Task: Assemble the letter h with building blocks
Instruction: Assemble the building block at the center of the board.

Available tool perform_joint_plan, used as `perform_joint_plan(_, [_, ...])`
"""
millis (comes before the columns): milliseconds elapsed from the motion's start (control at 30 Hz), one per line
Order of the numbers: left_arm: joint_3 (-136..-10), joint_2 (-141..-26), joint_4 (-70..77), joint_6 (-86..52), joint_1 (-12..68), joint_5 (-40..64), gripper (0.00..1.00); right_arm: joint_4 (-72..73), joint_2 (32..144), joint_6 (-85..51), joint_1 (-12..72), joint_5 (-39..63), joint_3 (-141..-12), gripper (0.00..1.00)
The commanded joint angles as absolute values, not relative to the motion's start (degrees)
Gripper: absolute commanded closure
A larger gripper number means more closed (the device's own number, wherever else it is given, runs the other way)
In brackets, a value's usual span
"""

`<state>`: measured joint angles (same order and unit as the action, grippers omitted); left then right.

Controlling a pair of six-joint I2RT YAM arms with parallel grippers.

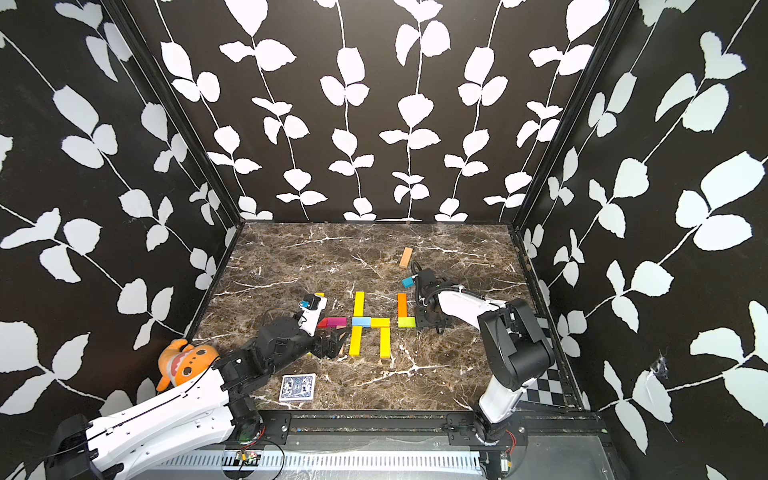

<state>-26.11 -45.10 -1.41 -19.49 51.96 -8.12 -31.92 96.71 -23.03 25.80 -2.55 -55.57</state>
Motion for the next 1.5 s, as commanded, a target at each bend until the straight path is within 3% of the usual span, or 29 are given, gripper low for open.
perform_joint_plan(0, [-27.42, -45.07, -0.89, -19.46, 51.77, -8.27, 0.01, -31.73, 96.77, -23.03, 25.56, -3.08, -56.10, 0.32])
perform_joint_plan(700, [-27.28, -45.15, -1.03, -19.78, 51.77, -7.87, 0.01, -35.94, 87.74, -22.70, 25.55, -3.64, -57.38, 0.26])
perform_joint_plan(1467, [-27.45, -46.49, 0.34, -21.01, 51.77, -6.77, 0.01, -32.84, 78.77, -28.63, 20.40, -9.17, -47.39, 0.18])
